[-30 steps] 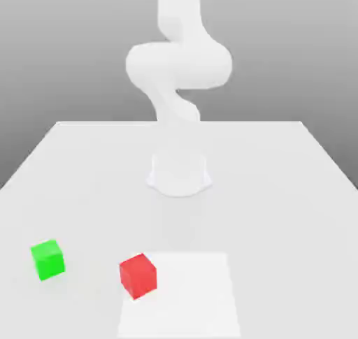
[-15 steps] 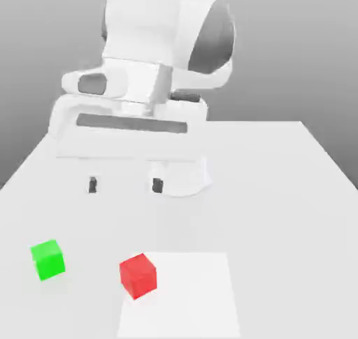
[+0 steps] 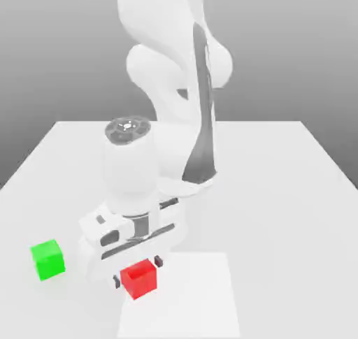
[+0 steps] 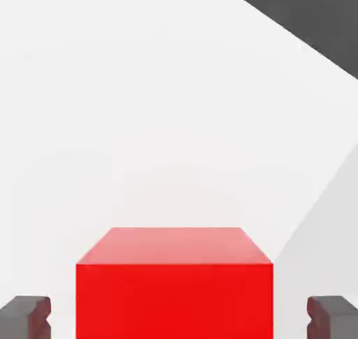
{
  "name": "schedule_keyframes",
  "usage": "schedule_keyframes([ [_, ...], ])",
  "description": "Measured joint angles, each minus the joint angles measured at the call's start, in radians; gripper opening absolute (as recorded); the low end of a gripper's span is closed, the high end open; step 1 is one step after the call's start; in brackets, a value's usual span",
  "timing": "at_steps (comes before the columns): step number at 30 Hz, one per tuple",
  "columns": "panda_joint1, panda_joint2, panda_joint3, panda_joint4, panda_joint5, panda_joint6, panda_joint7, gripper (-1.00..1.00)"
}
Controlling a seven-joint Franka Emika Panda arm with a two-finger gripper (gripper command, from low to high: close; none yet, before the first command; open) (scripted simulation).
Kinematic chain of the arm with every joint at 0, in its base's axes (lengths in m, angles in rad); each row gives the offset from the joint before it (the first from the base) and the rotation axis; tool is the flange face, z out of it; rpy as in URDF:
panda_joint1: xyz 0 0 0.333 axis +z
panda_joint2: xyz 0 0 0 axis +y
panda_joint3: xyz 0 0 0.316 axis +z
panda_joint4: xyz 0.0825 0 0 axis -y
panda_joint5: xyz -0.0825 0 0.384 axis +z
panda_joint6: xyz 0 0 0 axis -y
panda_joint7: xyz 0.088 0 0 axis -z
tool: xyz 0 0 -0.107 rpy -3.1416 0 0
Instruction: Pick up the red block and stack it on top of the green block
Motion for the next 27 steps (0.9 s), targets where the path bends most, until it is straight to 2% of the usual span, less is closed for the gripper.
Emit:
schedule_keyframes([
  [5,-0.001,-0.004,0.001,0.000,-0.002,-0.005,0.002,-1.00],
  [12,-0.002,-0.207,-0.026,-0.030,-0.076,-0.178,0.070,-1.00],
  [27,-0.241,-0.263,-0.114,0.021,-0.095,-0.284,0.738,-1.00],
])
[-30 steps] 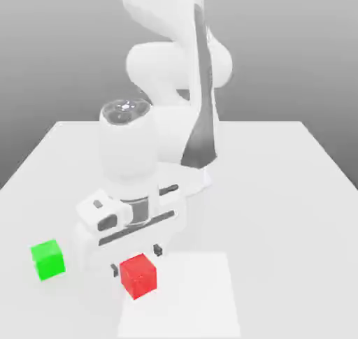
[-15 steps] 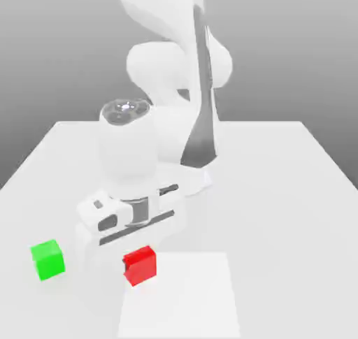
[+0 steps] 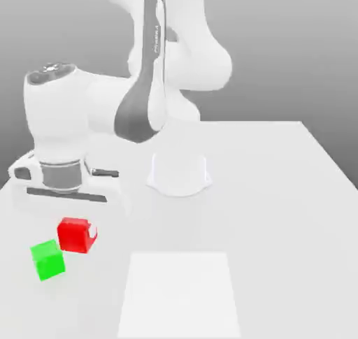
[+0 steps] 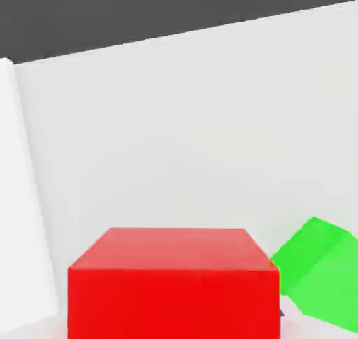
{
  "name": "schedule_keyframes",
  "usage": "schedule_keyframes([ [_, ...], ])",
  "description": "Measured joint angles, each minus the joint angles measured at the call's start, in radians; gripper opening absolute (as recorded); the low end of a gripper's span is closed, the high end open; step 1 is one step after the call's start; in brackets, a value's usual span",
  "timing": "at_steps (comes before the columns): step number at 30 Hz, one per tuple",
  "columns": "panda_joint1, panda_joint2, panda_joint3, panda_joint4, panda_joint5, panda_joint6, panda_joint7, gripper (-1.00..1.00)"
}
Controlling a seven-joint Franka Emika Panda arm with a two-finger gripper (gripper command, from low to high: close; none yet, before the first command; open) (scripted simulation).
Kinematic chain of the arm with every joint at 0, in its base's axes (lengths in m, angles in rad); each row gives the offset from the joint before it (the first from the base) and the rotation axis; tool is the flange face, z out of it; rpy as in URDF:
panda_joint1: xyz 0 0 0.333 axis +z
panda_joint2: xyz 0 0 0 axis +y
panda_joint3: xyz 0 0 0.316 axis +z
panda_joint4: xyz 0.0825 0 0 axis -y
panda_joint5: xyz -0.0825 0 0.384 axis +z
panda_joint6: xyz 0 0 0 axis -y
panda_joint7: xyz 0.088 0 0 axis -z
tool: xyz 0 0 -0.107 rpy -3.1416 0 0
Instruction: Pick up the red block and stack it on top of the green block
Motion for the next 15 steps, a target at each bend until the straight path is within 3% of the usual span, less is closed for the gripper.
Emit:
schedule_keyframes([
  [7,-0.080,-0.010,-0.071,0.026,-0.001,-0.035,0.312,-1.00],
  [12,-0.107,0.133,-0.030,0.037,0.077,0.094,0.293,-1.00],
  [13,-0.116,0.166,-0.016,0.038,0.097,0.124,0.278,1.00],
  [15,-0.116,0.166,-0.016,0.038,0.097,0.124,0.279,1.00],
])
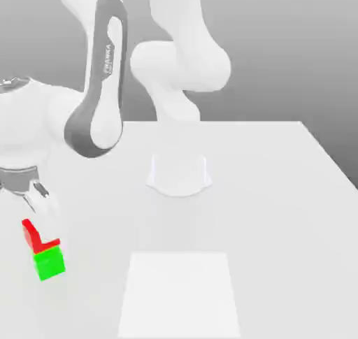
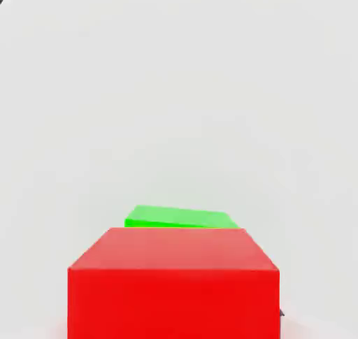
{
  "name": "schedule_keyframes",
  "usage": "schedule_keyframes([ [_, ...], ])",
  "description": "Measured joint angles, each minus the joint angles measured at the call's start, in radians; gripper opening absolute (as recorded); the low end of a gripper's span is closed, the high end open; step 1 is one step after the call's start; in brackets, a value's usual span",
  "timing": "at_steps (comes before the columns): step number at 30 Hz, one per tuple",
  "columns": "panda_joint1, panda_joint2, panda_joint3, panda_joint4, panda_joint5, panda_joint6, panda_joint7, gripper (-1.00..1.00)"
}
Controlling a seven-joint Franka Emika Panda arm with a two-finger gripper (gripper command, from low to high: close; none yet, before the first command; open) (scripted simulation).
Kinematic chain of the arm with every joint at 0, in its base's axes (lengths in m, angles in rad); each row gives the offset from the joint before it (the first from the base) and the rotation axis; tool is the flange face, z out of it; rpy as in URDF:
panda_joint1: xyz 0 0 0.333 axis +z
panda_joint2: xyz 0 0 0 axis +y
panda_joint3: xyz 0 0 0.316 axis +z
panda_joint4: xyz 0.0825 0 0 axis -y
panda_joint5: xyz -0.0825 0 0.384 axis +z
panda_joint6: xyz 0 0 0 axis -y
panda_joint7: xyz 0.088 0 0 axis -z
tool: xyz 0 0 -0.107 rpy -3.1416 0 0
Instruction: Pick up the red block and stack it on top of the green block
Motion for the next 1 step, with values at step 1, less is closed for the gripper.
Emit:
schedule_keyframes([
  [1,0.000,0.000,0.000,0.000,0.000,0.000,0.000,1.00],
])
